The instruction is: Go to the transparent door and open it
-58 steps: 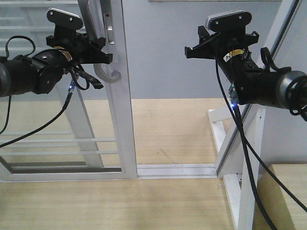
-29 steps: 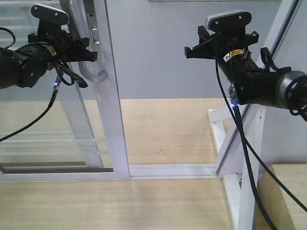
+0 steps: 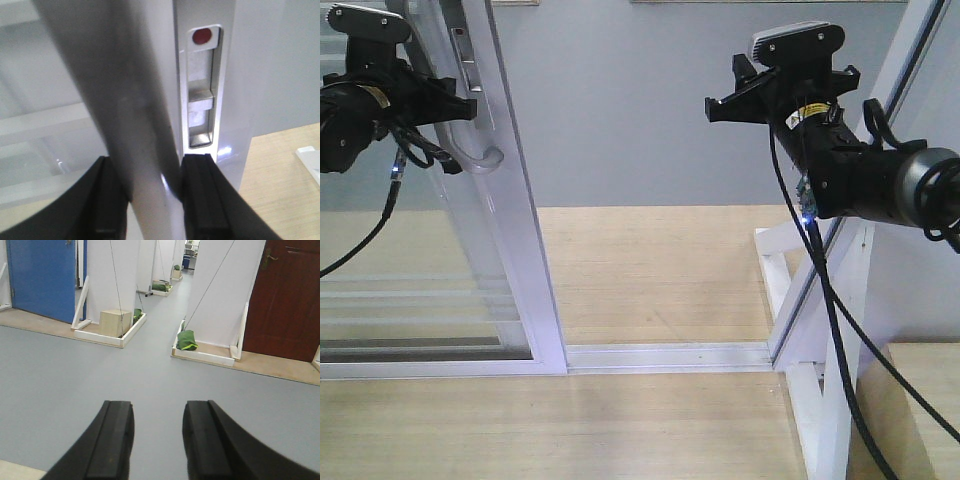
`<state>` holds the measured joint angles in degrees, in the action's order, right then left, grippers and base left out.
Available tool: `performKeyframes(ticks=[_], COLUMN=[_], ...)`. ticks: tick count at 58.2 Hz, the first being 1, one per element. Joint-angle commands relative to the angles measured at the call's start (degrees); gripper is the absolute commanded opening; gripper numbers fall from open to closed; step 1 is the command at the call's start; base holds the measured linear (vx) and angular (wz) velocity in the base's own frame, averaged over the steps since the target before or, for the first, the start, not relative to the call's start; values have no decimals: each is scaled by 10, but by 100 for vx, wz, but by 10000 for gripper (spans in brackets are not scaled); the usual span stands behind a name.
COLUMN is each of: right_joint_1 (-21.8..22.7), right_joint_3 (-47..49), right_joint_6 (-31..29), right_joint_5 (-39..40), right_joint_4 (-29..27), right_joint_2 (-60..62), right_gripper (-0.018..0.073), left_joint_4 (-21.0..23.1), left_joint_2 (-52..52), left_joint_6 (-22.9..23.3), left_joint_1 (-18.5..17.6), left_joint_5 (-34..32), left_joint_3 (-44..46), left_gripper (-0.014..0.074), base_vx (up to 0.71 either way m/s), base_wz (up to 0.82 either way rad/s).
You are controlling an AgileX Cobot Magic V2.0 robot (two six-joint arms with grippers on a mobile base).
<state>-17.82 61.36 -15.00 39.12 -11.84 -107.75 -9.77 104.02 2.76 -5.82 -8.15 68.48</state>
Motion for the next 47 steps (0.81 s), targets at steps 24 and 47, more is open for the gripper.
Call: performKeyframes(ticks=[24, 47], right_joint_1=[2, 2], right_joint_3=[15, 15], right_joint_6=[-4, -34], right_joint_5=[21, -202], right_joint_4=[5, 7], right_joint_2=[30, 159], right_gripper=[329, 221], left_joint_4=[-6, -5], left_joint_2=[-205, -313], left_joint_6=[-10, -38], left_joint_1=[13, 13], left_joint_5=[-111, -114], left_joint_3=[-168, -292], left_gripper=[217, 217], base_vx=[0, 0], base_wz=[0, 0])
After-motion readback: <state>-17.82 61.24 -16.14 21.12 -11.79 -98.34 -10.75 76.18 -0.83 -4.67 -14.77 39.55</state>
